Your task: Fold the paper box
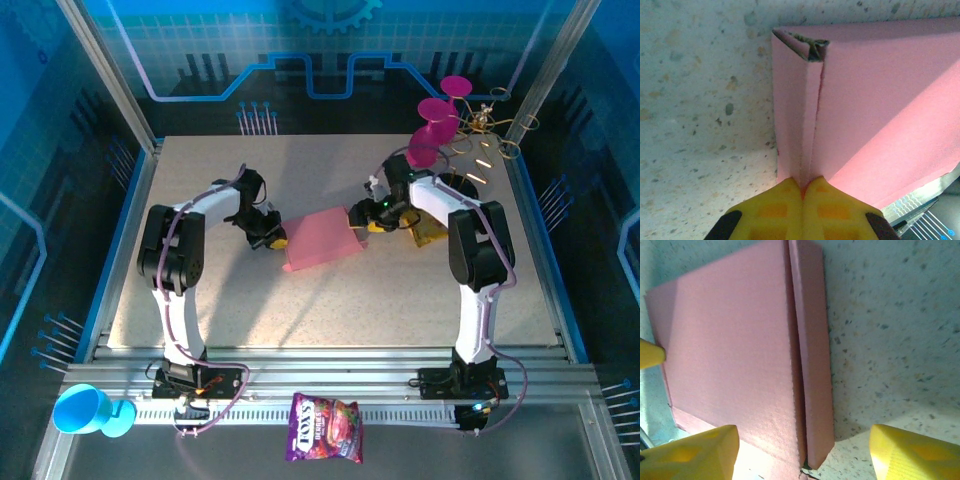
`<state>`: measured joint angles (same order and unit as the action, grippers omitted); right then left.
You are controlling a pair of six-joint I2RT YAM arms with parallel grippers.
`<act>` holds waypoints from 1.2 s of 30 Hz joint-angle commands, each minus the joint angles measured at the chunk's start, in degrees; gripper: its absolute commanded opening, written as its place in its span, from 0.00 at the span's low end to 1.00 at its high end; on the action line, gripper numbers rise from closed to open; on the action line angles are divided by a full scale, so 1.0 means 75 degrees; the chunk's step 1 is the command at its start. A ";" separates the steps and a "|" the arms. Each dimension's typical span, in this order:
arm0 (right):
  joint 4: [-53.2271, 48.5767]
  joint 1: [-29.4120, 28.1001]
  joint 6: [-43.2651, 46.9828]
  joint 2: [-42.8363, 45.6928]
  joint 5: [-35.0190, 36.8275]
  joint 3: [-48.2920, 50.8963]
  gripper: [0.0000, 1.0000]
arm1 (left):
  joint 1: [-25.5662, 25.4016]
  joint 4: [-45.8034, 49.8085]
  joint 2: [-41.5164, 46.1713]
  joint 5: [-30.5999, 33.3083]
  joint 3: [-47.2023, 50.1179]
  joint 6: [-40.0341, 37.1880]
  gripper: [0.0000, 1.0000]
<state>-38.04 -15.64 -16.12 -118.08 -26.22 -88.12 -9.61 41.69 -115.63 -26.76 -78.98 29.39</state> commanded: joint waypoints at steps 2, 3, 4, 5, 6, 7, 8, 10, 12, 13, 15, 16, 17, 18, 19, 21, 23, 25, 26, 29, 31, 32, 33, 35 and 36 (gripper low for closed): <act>-0.0381 0.0043 0.0285 -0.0180 -0.0540 -0.0552 0.73 | -0.0023 0.0807 -0.0033 0.0896 0.0551 -0.0262 0.00; -0.0410 0.0044 0.0306 -0.0295 -0.0632 -0.0616 0.73 | -0.0011 0.0796 -0.0027 0.0908 0.0599 -0.0271 0.00; -0.0424 0.0045 0.0315 -0.0388 -0.0720 -0.0658 0.73 | 0.0007 0.0773 -0.0022 0.0920 0.0645 -0.0269 0.00; -0.0439 0.0046 0.0332 -0.0516 -0.0823 -0.0705 0.74 | 0.0021 0.0732 -0.0005 0.0931 0.0705 -0.0271 0.00; -0.0467 0.0034 0.0353 -0.0635 -0.0929 -0.0761 0.74 | 0.0038 0.0680 0.0028 0.0940 0.0775 -0.0262 0.00; -0.0487 0.0021 0.0365 -0.0730 -0.1001 -0.0798 0.74 | 0.0055 0.0654 0.0041 0.0940 0.0813 -0.0252 0.00; -0.0515 -0.0013 0.0399 -0.0822 -0.1069 -0.0841 0.74 | 0.0071 0.0632 0.0054 0.0942 0.0855 -0.0250 0.00; -0.0585 -0.0078 0.0448 -0.0988 -0.1166 -0.0912 0.74 | 0.0096 0.0595 0.0076 0.0926 0.0905 -0.0261 0.00; -0.0617 -0.0162 0.0485 -0.1144 -0.1203 -0.0941 0.74 | 0.0126 0.0560 0.0135 0.0909 0.0973 -0.0278 0.00; -0.0596 -0.0191 0.0485 -0.1207 -0.1230 -0.0931 0.74 | 0.0141 0.0542 0.0168 0.0908 0.1009 -0.0293 0.00; -0.0471 -0.0209 0.0434 -0.1297 -0.1426 -0.0863 0.75 | 0.0207 0.0462 0.0240 0.0837 0.1134 -0.0309 0.00; -0.0409 -0.0211 0.0414 -0.1327 -0.1541 -0.0832 0.75 | 0.0234 0.0407 0.0280 0.0796 0.1206 -0.0319 0.00; -0.0370 -0.0208 0.0415 -0.1362 -0.1717 -0.0817 0.75 | 0.0273 0.0344 0.0309 0.0741 0.1293 -0.0320 0.00; -0.0342 -0.0210 0.0423 -0.1388 -0.1912 -0.0814 0.75 | 0.0301 0.0315 0.0334 0.0721 0.1364 -0.0336 0.00; -0.0342 -0.0209 0.0440 -0.1409 -0.2060 -0.0829 0.75 | 0.0318 0.0301 0.0347 0.0732 0.1416 -0.0345 0.00; -0.0417 -0.0234 0.0532 -0.1444 -0.2384 -0.0847 0.75 | 0.0383 0.0227 0.0376 0.0712 0.1572 -0.0341 0.00; -0.0514 -0.0286 0.0632 -0.1447 -0.2530 -0.0844 0.75 | 0.0432 0.0146 0.0420 0.0721 0.1724 -0.0314 0.00; -0.0524 -0.0339 0.0681 -0.1424 -0.2576 -0.0776 0.75 | 0.0469 0.0037 0.0457 0.0711 0.1876 -0.0297 0.00; -0.0489 -0.0372 0.0667 -0.1411 -0.2693 -0.0736 0.75 | 0.0489 -0.0002 0.0465 0.0710 0.1947 -0.0283 0.00; -0.0330 -0.0468 0.0598 -0.1323 -0.2916 -0.0600 0.74 | 0.0551 -0.0215 0.0516 0.0669 0.2210 -0.0195 0.00; -0.0176 -0.0505 0.0500 -0.1261 -0.3071 -0.0516 0.73 | 0.0609 -0.0331 0.0536 0.0628 0.2351 -0.0140 0.00; -0.0146 -0.0516 0.0480 -0.1244 -0.3151 -0.0511 0.72 | 0.0633 -0.0408 0.0541 0.0615 0.2422 -0.0127 0.00; -0.0122 -0.0516 0.0473 -0.1233 -0.3200 -0.0504 0.72 | 0.0658 -0.0437 0.0535 0.0606 0.2475 -0.0123 0.00; -0.0106 -0.0524 0.0472 -0.1201 -0.3290 -0.0495 0.71 | 0.0708 -0.0505 0.0522 0.0591 0.2545 -0.0141 0.00; -0.0130 -0.0528 0.0483 -0.1189 -0.3311 -0.0512 0.70 | 0.0717 -0.0539 0.0523 0.0569 0.2572 -0.0125 0.00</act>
<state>-39.38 -17.85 -12.58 -127.81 -45.54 -92.47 -4.84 33.87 -107.70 -31.83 -64.23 28.12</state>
